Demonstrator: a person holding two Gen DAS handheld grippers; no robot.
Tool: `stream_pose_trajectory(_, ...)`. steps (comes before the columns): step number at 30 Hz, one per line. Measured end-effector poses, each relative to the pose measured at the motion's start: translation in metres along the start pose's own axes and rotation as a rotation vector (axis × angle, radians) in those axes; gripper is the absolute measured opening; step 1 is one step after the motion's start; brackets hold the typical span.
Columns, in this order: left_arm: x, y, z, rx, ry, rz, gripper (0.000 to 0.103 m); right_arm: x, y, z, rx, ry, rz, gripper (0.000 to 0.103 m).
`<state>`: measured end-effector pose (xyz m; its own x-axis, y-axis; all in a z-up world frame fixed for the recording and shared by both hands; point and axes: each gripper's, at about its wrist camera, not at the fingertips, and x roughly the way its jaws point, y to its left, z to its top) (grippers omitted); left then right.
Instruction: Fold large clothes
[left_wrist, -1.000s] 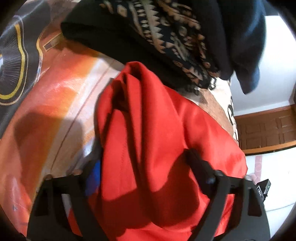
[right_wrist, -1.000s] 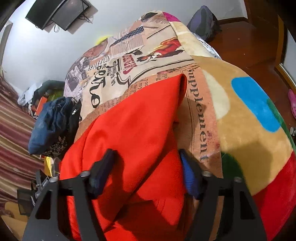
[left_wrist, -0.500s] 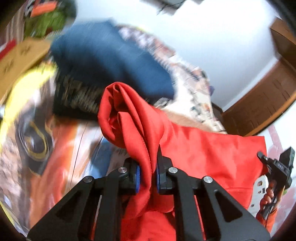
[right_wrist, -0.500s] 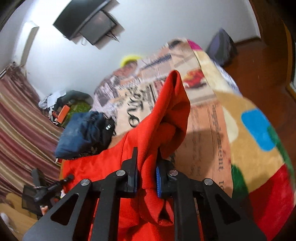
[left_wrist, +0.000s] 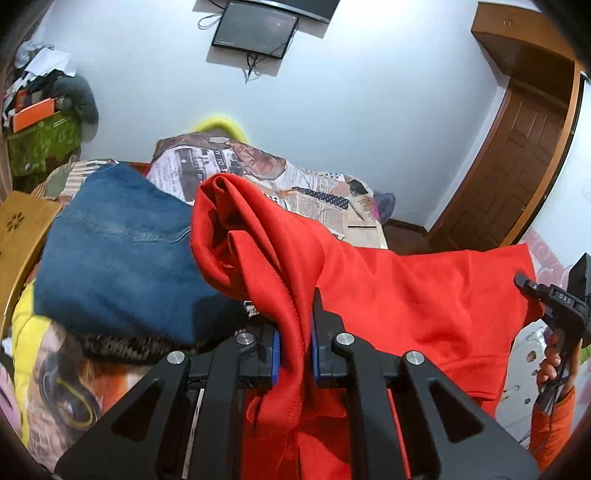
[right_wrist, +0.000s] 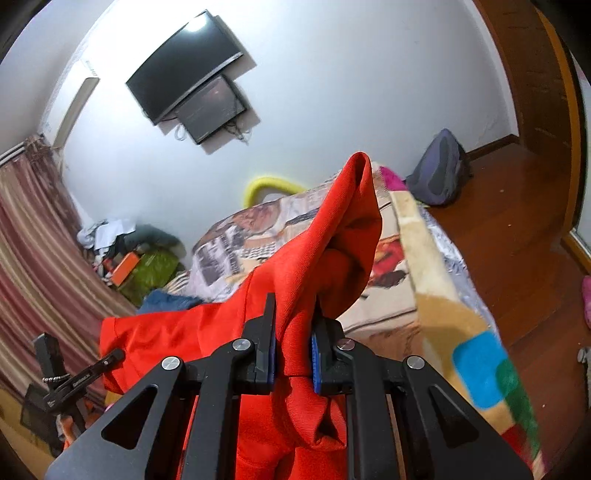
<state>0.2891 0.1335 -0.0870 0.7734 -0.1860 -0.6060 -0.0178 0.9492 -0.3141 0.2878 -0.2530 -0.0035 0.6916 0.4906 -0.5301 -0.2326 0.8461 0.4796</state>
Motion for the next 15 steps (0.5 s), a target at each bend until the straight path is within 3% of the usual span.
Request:
stream_pose_trajectory(7, 0.082, 0.006, 0.012, 0.046, 0.09, 0.077, 0.011, 0.048, -0.036, -0.005, 0.033, 0.061, -0.106, 0.012)
stream_pose_trajectory(15, 0.145, 0.01, 0.007, 0.105, 0.182, 0.159, 0.011, 0.097, -0.088, -0.016, 0.097, 0.182, -0.204, 0.012)
